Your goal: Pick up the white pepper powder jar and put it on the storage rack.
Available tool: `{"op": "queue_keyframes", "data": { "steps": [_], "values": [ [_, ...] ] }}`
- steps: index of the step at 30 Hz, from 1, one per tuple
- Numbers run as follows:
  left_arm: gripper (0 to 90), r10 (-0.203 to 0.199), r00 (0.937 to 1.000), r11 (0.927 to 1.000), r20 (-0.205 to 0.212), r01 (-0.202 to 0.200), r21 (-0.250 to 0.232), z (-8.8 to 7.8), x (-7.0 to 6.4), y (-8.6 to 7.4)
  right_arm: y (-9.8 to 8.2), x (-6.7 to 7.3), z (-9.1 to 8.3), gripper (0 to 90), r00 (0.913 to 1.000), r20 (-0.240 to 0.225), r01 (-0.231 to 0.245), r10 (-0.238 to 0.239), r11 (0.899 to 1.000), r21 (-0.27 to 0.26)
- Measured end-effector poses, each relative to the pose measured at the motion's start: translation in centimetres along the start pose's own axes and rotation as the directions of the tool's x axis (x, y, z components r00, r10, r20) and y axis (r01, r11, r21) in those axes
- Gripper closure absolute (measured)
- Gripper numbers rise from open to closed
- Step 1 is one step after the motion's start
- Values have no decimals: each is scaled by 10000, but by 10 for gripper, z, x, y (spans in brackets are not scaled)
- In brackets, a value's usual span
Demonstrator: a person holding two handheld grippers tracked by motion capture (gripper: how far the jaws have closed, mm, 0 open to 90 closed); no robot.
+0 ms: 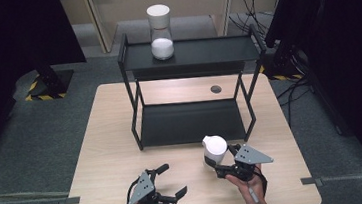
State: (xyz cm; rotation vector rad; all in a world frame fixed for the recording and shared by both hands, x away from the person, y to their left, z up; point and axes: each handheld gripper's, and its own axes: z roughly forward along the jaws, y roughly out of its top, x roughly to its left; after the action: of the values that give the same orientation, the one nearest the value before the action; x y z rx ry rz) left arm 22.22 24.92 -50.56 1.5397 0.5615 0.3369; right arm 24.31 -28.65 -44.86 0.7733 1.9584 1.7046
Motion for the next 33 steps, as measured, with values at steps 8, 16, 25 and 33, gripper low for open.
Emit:
{"op": "queue_keyframes", "data": {
  "steps": [8,16,25,33],
  "values": [
    [9,-20,10000,10000,-37,20,-8,0,0,0,18,-4,-6,309,10000,-62,24,-25,9999,-153],
    [9,-47,10000,10000,-46,47,-14,0,1,0,47,-9,-6,309,9998,-120,183,-185,9997,-146],
    [9,-88,9999,10000,-86,87,-31,-1,0,-1,83,-14,-4,309,9990,-323,295,-304,9992,-272],
    [9,-112,9999,9999,-100,112,-29,0,0,-1,115,-22,-2,309,9987,-441,240,-254,9993,-299]
  ]
}}
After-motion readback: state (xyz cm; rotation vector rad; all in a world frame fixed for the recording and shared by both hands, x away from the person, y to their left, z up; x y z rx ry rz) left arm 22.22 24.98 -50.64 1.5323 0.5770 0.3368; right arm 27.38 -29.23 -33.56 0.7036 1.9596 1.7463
